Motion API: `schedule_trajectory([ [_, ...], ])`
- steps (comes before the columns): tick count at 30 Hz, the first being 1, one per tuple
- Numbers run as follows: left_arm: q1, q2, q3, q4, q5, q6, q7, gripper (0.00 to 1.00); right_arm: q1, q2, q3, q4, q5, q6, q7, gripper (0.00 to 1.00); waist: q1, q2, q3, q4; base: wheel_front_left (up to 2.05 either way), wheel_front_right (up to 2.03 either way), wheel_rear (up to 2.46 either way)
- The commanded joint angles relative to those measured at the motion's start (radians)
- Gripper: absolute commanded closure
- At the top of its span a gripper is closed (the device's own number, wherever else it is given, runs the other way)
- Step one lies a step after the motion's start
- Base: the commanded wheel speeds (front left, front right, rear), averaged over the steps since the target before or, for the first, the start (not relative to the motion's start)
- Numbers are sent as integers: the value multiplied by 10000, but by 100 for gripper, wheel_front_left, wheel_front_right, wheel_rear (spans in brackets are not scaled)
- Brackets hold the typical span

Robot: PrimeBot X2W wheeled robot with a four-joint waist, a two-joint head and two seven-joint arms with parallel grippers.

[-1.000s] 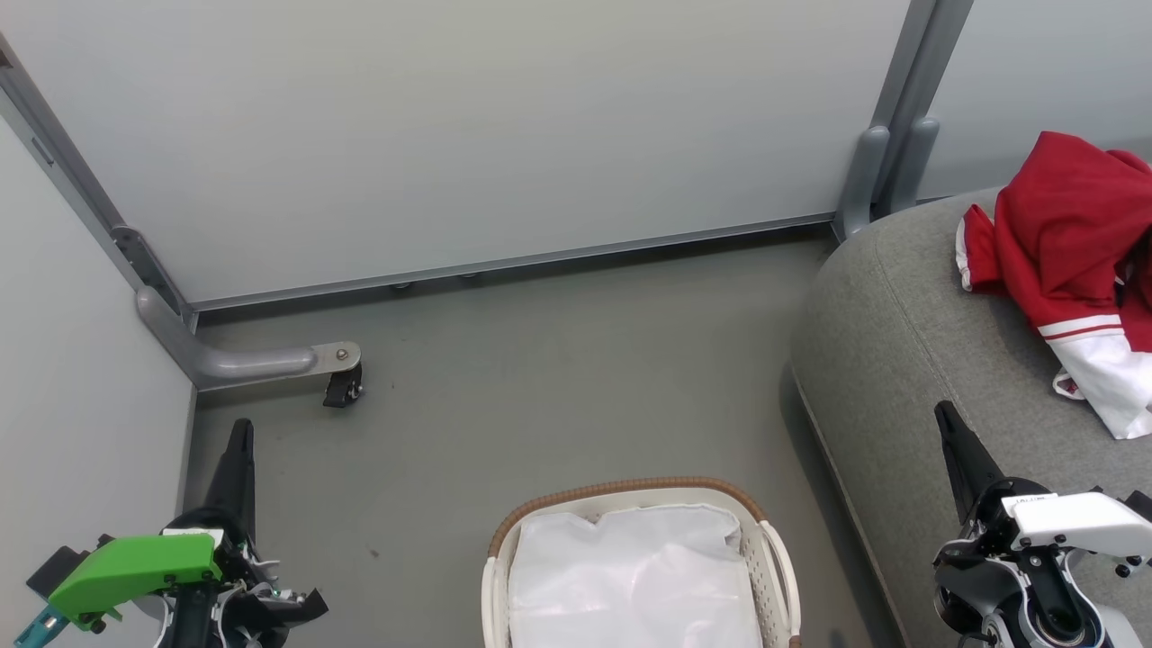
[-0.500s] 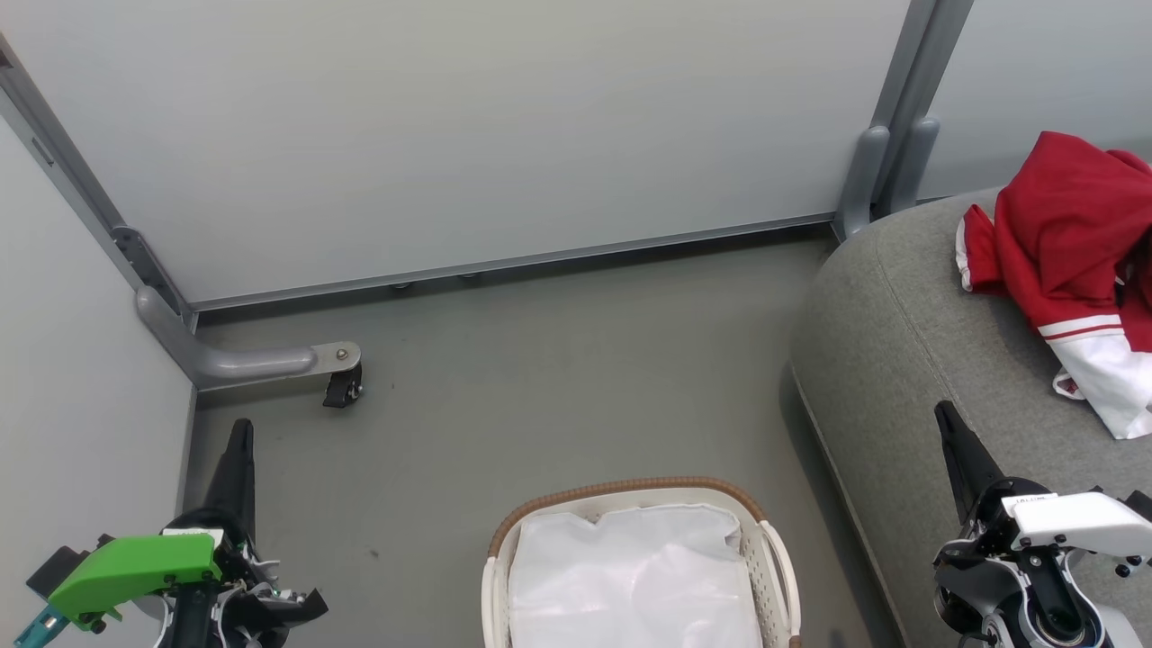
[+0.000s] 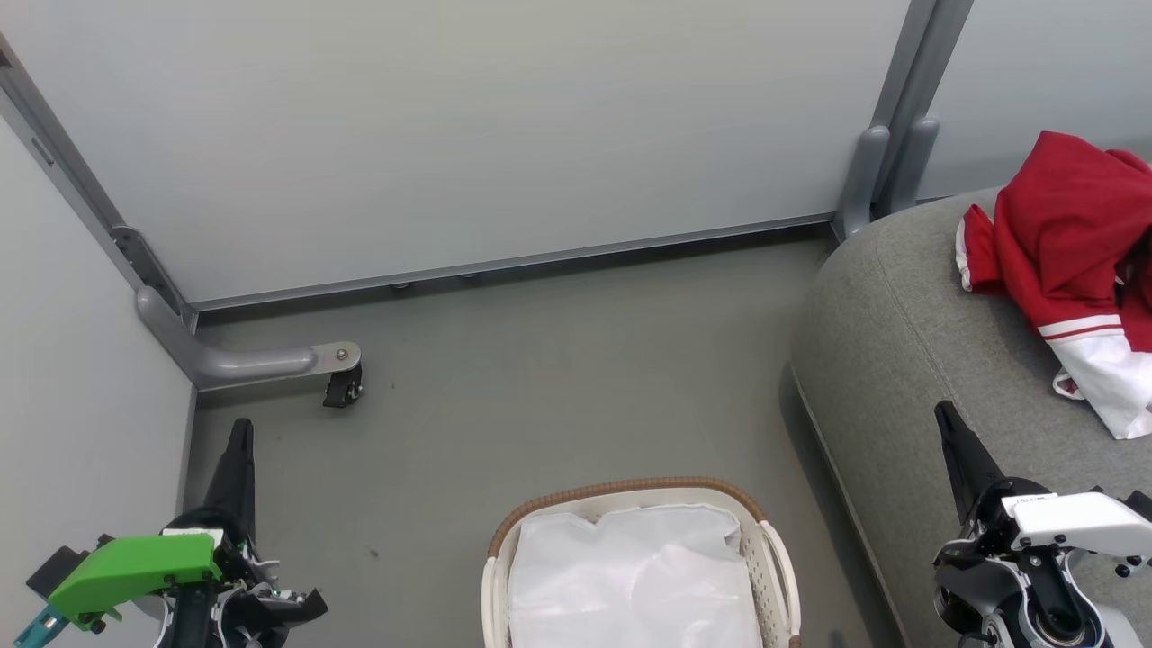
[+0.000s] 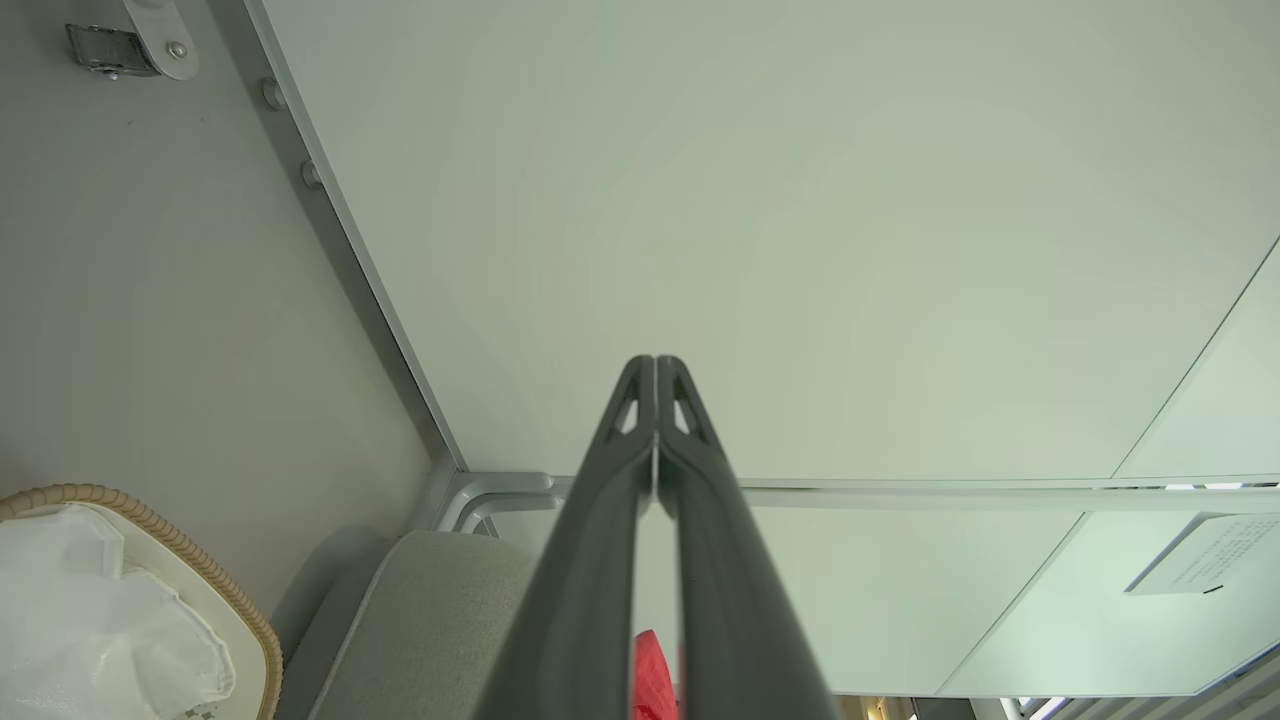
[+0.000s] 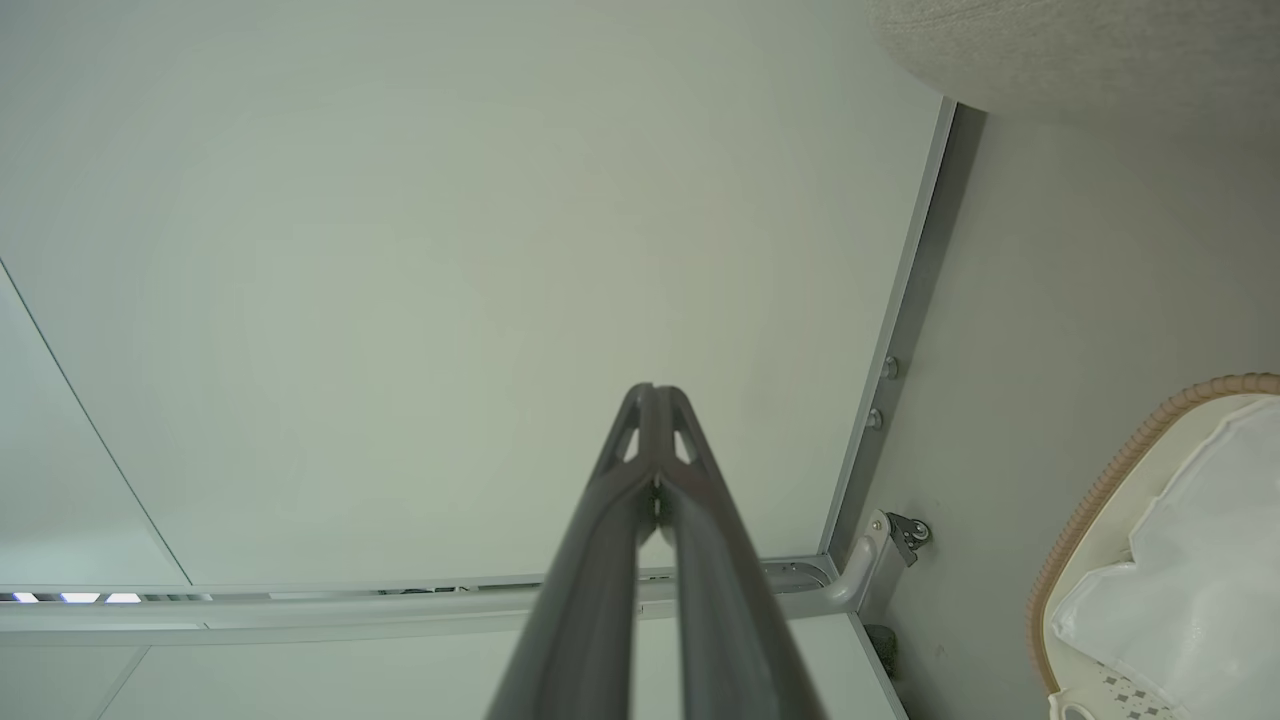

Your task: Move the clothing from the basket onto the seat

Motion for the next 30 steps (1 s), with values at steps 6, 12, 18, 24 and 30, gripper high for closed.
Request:
schedule_trajectory([
  [6, -113, 50, 20, -21, -35, -52, 43, 100, -2, -56, -21, -39, 34, -7, 12, 100, 0, 0, 0, 0, 0, 0, 0],
  [12, -113, 50, 21, -21, -34, -52, 43, 100, -2, -56, -21, -39, 34, -7, 11, 100, 0, 0, 0, 0, 0, 0, 0],
  [18, -113, 50, 21, -22, -34, -52, 43, 100, -2, -56, -21, -40, 35, -5, 11, 100, 0, 0, 0, 0, 0, 0, 0],
  [24, -113, 51, 21, -22, -34, -52, 43, 100, -2, -56, -20, -40, 35, -5, 11, 100, 0, 0, 0, 0, 0, 0, 0],
  [30, -112, 51, 21, -22, -34, -52, 44, 100, -1, -56, -20, -40, 35, -5, 11, 100, 0, 0, 0, 0, 0, 0, 0],
])
